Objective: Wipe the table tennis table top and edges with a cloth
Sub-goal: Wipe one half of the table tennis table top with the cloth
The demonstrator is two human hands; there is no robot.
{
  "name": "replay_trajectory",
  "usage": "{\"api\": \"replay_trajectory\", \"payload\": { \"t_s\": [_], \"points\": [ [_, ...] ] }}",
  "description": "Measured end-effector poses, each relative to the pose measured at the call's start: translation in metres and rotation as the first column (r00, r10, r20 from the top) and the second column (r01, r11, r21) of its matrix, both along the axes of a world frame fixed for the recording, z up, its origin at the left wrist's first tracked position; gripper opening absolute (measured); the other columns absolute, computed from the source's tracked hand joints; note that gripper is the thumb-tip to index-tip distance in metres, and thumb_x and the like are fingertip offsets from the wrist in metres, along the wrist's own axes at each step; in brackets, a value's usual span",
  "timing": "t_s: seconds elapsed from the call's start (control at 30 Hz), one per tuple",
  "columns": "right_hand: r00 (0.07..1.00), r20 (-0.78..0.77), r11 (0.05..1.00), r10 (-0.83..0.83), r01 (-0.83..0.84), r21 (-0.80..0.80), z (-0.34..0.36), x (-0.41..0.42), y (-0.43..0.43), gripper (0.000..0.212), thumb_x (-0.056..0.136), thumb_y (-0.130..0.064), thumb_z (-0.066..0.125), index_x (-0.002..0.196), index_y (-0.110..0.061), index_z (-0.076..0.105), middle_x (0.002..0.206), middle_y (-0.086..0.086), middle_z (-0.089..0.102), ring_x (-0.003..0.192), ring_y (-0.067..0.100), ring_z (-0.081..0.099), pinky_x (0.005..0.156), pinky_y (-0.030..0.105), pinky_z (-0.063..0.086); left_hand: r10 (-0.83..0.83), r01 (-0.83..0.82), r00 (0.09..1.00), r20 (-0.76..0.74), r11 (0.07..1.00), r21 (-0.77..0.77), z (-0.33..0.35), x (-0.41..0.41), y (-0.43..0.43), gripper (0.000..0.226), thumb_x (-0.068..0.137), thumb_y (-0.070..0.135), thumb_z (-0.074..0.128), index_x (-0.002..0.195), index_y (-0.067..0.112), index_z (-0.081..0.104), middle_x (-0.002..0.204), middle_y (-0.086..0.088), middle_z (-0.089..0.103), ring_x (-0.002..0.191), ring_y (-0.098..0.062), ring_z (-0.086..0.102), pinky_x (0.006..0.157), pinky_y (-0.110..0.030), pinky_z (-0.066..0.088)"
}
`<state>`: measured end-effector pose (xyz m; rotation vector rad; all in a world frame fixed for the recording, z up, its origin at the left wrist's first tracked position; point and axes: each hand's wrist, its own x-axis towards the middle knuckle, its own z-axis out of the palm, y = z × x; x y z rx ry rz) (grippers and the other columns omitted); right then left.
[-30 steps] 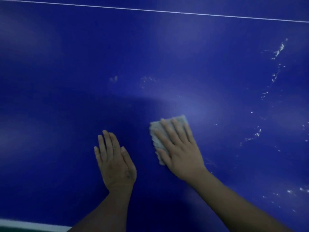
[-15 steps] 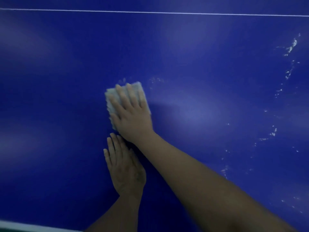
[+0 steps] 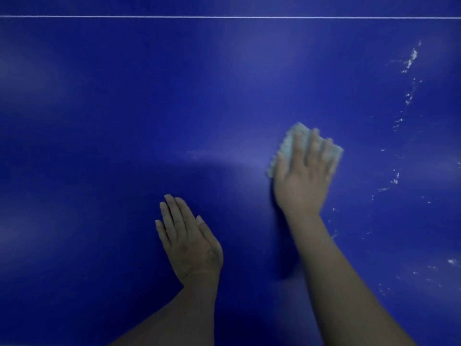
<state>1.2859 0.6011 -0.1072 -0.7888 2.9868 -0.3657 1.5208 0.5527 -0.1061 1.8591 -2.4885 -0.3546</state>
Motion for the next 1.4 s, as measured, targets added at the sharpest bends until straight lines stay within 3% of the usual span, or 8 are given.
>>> {"api": "replay_trajectory", "payload": {
  "t_s": [0.17,0.3,0.43,0.6,0.77,0.93,1.23,1.4],
  "points": [
    [0.987,0.025,0.987,-0.156,0.154,0.054,0.004,0.027,0.005,0.064,0.114,-0.048,0.027,0.171,-0.020,0.018,0.178,0.015,0.012,0.164,0.044,0.009,0.129,0.067,0.008,0.006,-0.006,1.000,-0.007,1.000,-0.010,0.000,-0.001,0.000,0.064,0.115,0.038,0.006,0.171,0.008,0.009,0.182,-0.004,-0.005,0.168,-0.019,-0.008,0.137,-0.049,0.002],
    [0.999,-0.012,0.997,0.045,-0.046,-0.065,0.006,0.064,-0.089,0.065,0.109,-0.045,0.034,0.168,-0.018,0.032,0.174,0.018,0.025,0.161,0.046,0.020,0.129,0.066,0.012,0.030,-0.030,0.998,-0.047,1.000,0.003,0.000,-0.001,0.000,0.064,0.115,0.036,0.006,0.171,0.005,0.010,0.181,-0.006,-0.003,0.168,-0.021,-0.006,0.137,-0.049,0.002],
    [0.976,0.046,0.974,0.215,-0.211,-0.084,0.019,0.107,-0.152,0.065,0.111,-0.047,0.027,0.171,-0.025,0.020,0.178,0.013,0.013,0.164,0.042,0.004,0.129,0.064,0.003,0.006,-0.012,0.988,-0.153,0.999,-0.032,0.000,0.006,-0.004,0.065,0.111,0.029,0.018,0.167,-0.003,0.025,0.178,-0.018,0.016,0.166,-0.033,0.016,0.136,-0.050,0.007],
    [0.861,-0.006,0.859,0.508,-0.507,-0.069,0.012,0.132,-0.097,0.061,0.110,-0.050,0.039,0.167,-0.028,0.034,0.177,0.009,0.021,0.165,0.036,0.011,0.131,0.060,0.009,0.108,-0.079,0.908,-0.405,0.993,0.089,0.010,0.012,-0.007,0.061,0.116,0.032,0.018,0.169,0.003,0.024,0.179,-0.007,0.018,0.167,-0.015,0.011,0.137,-0.046,0.007],
    [0.966,0.045,0.964,0.253,-0.256,0.066,0.015,0.094,0.041,0.060,0.111,-0.047,0.037,0.169,-0.031,0.028,0.178,0.007,0.016,0.165,0.038,0.009,0.130,0.062,0.010,-0.143,0.143,0.983,-0.119,0.990,-0.002,0.009,0.067,0.003,0.061,0.116,0.034,0.020,0.172,0.009,0.018,0.181,-0.004,0.012,0.168,-0.022,0.005,0.137,-0.050,0.009],
    [0.991,0.078,0.983,-0.107,0.094,0.158,0.015,0.084,0.085,0.065,0.112,-0.047,0.029,0.171,-0.025,0.017,0.179,0.011,0.007,0.164,0.040,0.004,0.130,0.065,0.004,-0.167,0.168,0.980,-0.112,0.986,0.001,0.006,0.078,0.008,0.062,0.114,0.033,0.024,0.171,0.010,0.017,0.181,-0.005,0.012,0.169,-0.023,0.004,0.137,-0.051,0.006],
    [0.884,0.114,0.882,0.453,-0.463,0.086,0.025,0.169,0.065,0.068,0.112,-0.051,0.034,0.172,-0.024,0.016,0.180,0.003,0.006,0.166,0.030,0.001,0.131,0.060,0.012,-0.170,0.174,0.980,-0.108,0.984,0.031,0.010,0.079,0.007,0.064,0.113,0.033,0.021,0.172,0.009,0.017,0.182,-0.004,0.009,0.169,-0.022,0.001,0.137,-0.050,0.003],
    [0.959,0.081,0.939,0.270,-0.281,0.199,0.019,0.095,0.151,0.066,0.111,-0.050,0.032,0.171,-0.024,0.021,0.179,0.002,0.012,0.166,0.030,0.007,0.130,0.062,0.016,-0.161,0.165,0.981,-0.110,0.986,0.028,0.012,0.078,0.008,0.064,0.112,0.029,0.027,0.172,0.008,0.018,0.182,-0.005,0.010,0.169,-0.023,0.002,0.137,-0.050,0.003]
  ]
}}
